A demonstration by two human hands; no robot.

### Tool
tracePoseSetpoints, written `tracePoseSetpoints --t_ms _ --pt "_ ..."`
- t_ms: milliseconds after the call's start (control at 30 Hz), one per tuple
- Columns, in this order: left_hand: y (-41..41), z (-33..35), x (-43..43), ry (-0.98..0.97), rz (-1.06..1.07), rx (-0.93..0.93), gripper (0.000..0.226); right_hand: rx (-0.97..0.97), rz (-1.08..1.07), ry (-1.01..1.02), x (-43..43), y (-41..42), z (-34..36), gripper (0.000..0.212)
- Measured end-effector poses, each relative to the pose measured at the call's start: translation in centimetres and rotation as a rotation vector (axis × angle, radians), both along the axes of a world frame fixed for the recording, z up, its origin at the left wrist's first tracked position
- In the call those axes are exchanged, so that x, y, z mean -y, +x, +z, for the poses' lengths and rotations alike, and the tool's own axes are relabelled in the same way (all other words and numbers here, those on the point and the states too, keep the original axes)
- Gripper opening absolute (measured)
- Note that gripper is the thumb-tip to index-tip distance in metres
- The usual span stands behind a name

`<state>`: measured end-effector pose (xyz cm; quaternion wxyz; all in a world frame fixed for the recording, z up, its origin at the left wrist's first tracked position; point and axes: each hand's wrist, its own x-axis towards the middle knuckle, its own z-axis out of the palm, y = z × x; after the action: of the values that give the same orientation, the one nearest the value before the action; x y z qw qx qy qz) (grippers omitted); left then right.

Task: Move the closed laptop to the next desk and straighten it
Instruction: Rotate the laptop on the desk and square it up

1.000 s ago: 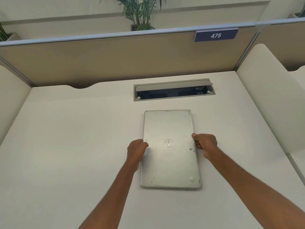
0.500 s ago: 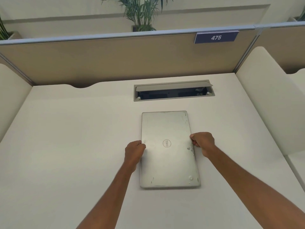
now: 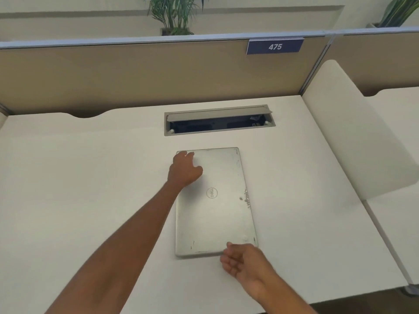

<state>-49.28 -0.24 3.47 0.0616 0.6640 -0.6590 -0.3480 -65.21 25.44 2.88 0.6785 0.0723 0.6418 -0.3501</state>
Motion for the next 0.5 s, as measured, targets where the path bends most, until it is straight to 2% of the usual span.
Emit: tracePoseSetpoints --t_ms 67,200,400,500 --pt "-0.8 0.4 1.7 -0.02 -0.073 0.026 0.069 0.083 -0.043 0.073 -1.3 0.9 -0.4 0.012" --pt "-2.4 0.6 4.8 -0.027 -0.189 0.095 0.07 0.147 -0.199 0.092 -1.2 2.1 -0.3 0.01" --pt "-4.3 -0.8 7.1 -0.007 -0.287 0.268 0.055 0.156 -0.337 0.063 -0.4 2.9 -0.4 0.006" --pt "-4.9 -1.3 7.6 0.01 -0.319 0.271 0.051 0.155 -0.371 0.06 -0.2 3.4 -0.7 0.011"
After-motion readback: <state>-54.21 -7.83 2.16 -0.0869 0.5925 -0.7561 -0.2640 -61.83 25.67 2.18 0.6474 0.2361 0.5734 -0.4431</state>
